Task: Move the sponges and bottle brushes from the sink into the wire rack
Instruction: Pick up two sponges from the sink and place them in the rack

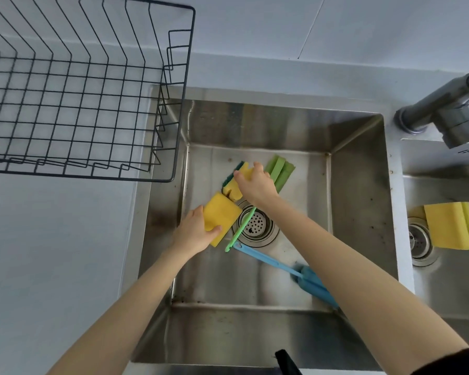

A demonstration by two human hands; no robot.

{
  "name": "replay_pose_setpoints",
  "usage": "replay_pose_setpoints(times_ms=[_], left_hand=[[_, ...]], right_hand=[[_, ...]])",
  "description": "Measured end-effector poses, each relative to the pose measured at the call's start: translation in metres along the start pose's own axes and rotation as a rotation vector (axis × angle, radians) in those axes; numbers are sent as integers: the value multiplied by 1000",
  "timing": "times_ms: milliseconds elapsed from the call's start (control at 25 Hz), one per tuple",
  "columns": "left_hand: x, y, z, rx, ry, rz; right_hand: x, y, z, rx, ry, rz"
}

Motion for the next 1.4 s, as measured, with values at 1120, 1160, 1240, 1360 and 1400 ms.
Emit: replay_pose_setpoints(times_ms=[1120,1160,1240,1360,1400], left_hand=[[-23,-32,-7,-181,-657,-201],[-25,-32,-5,-176,-677,-197],[-27,-33,-2,-180,-679,-194],[-22,-33,1,-151,-703,-215],[-20,-33,2,-136,-717,-222]], right_hand=[[-71,-62,-6,-43,459,-48],[-73,-64,-1,-15,481,-66],[-76,-64,10,50,598,-68],[-85,-54,23,73,872,123],[-89,-50,26,92,949,212]])
Point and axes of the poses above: each hand's wrist, its own y-axis towards the middle knuckle, its own z-axis out of the palm, x = y × z, the point moved 4 cm from there along y, towards the middle knuckle, and after that the axes turned 5 degrees about z, right-handed, at the moved point
